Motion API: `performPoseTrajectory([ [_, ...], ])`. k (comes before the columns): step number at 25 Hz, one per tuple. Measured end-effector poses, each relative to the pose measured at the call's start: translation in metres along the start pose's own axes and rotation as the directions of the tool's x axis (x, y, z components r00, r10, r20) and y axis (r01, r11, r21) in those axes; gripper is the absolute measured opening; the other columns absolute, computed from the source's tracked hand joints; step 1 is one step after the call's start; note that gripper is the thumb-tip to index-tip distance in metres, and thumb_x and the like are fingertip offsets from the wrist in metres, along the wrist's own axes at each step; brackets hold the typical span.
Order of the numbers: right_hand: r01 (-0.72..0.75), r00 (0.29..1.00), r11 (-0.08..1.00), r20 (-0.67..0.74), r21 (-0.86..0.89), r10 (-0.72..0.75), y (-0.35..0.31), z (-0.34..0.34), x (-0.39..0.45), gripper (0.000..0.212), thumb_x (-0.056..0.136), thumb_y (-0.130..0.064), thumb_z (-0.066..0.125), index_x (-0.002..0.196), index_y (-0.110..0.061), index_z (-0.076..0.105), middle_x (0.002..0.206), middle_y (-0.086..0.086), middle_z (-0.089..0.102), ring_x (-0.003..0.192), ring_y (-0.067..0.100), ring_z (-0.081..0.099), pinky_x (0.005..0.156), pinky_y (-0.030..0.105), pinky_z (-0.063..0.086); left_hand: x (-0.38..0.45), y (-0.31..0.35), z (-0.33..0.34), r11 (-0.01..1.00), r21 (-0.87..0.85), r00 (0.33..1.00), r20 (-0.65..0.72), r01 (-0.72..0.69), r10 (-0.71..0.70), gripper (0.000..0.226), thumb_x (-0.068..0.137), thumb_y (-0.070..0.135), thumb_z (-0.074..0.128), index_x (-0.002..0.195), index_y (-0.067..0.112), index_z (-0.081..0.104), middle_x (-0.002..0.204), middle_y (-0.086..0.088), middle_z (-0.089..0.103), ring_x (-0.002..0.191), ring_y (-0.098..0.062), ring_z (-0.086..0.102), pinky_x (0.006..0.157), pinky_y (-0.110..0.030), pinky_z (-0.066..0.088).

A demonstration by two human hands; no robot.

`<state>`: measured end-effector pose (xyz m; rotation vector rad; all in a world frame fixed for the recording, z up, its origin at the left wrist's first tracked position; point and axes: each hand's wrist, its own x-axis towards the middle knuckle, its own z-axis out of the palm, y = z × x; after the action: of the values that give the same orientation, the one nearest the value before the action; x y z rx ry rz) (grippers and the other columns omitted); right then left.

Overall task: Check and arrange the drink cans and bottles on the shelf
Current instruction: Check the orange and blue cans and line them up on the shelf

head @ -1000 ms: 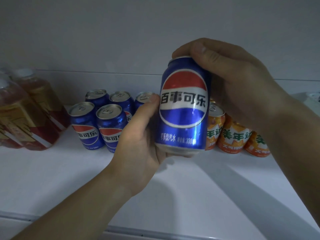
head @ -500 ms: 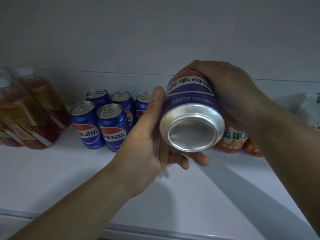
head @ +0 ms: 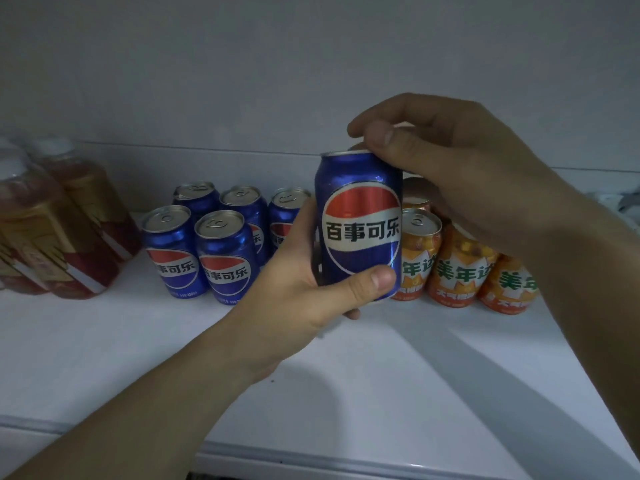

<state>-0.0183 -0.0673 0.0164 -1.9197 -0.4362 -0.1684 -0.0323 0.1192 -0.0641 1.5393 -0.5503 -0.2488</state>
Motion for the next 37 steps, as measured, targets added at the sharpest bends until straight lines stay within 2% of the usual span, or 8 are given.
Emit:
performPoseTrajectory([
  [5,0.181,0.977,0.976,0.133,-0.123,-0.165,-0.004,-0.008,-0.005,0.063,0.073,-0.030,0.088,0.129,-0.025,0.060,0.114,-0.001,0.077,0.108,0.017,0.074,0.088,0.040,0.063,0.004,-0.010,-0.003,0.987,0.142,0.989,-0.116,-0.073,0.090,0.085,0.069,0.016,0.086,0.137,0.041,0.042,0.122,0.022,0.064,0.116,0.002,0.062,0.091,-0.020,0.055],
  [11,0.221,0.971,0.954,0.139,-0.203,-0.196,-0.005,-0.003,-0.006,0.067,0.071,-0.032,0.090,0.130,-0.030,0.060,0.112,-0.007,0.075,0.108,0.014,0.072,0.083,0.039,0.063,0.001,-0.011,-0.007,0.985,0.172,0.990,-0.128,-0.029,0.051,0.079,0.073,0.005,0.084,0.121,0.054,0.044,0.114,0.037,0.062,0.106,0.017,0.059,0.074,-0.005,0.050],
  [16,0.194,0.979,0.884,0.141,-0.425,-0.147,-0.014,0.007,0.000,0.054,0.073,-0.060,0.071,0.123,-0.044,0.062,0.103,-0.020,0.070,0.094,0.007,0.067,0.074,0.028,0.060,-0.013,-0.017,-0.016,0.981,0.190,0.995,-0.101,0.028,-0.009,0.074,0.075,0.027,0.082,0.138,0.038,0.045,0.127,0.021,0.063,0.119,-0.001,0.061,0.090,-0.025,0.058],
  [20,0.155,0.974,0.832,0.221,-0.532,-0.040,-0.019,0.021,0.018,0.041,0.084,-0.060,0.070,0.121,-0.042,0.064,0.102,-0.020,0.067,0.089,0.008,0.066,0.077,0.029,0.059,-0.035,-0.019,-0.032,0.971,0.166,0.979,-0.140,0.170,-0.147,0.042,0.083,0.028,0.080,0.121,0.028,0.062,0.111,0.008,0.073,0.094,-0.015,0.075,0.076,-0.031,0.059],
  [23,0.159,0.965,0.794,0.264,-0.587,0.001,-0.018,0.037,0.030,0.040,0.079,-0.056,0.067,0.117,-0.045,0.060,0.102,-0.023,0.062,0.086,0.007,0.065,0.074,0.026,0.057,-0.045,-0.028,-0.048,0.929,0.092,0.926,-0.160,0.358,-0.341,0.011,0.092,0.018,0.069,0.103,0.015,0.073,0.096,-0.001,0.078,0.083,-0.019,0.077,0.078,-0.038,0.060],
  [27,0.115,0.959,0.759,0.270,-0.641,0.083,-0.003,0.058,0.046,0.034,0.079,-0.046,0.075,0.105,-0.037,0.055,0.109,-0.015,0.063,0.085,0.005,0.064,0.067,0.023,0.055,-0.048,-0.041,-0.055,0.894,0.140,0.904,-0.120,0.425,-0.411,0.018,0.092,0.013,0.067,0.109,0.018,0.071,0.098,0.004,0.079,0.085,-0.012,0.076,0.080,-0.033,0.062],
  [31,0.080,0.964,0.730,0.240,-0.678,0.117,0.017,0.073,0.054,0.034,0.082,-0.039,0.081,0.100,-0.030,0.054,0.109,-0.006,0.065,0.086,0.006,0.062,0.064,0.022,0.049,-0.042,-0.050,-0.059,0.878,0.269,0.916,-0.045,0.395,-0.399,0.034,0.090,0.027,0.070,0.123,0.030,0.064,0.111,0.018,0.071,0.091,-0.011,0.074,0.086,-0.039,0.061],
  [37,0.079,0.978,0.716,0.195,-0.693,0.081,0.030,0.093,0.056,0.039,0.078,-0.043,0.083,0.091,-0.022,0.053,0.095,-0.003,0.066,0.082,0.015,0.063,0.071,0.031,0.052,-0.035,-0.054,-0.067,0.861,0.276,0.897,-0.003,0.426,-0.443,0.042,0.078,0.044,0.066,0.119,0.035,0.064,0.109,0.016,0.073,0.093,-0.013,0.075,0.090,-0.044,0.059],
])
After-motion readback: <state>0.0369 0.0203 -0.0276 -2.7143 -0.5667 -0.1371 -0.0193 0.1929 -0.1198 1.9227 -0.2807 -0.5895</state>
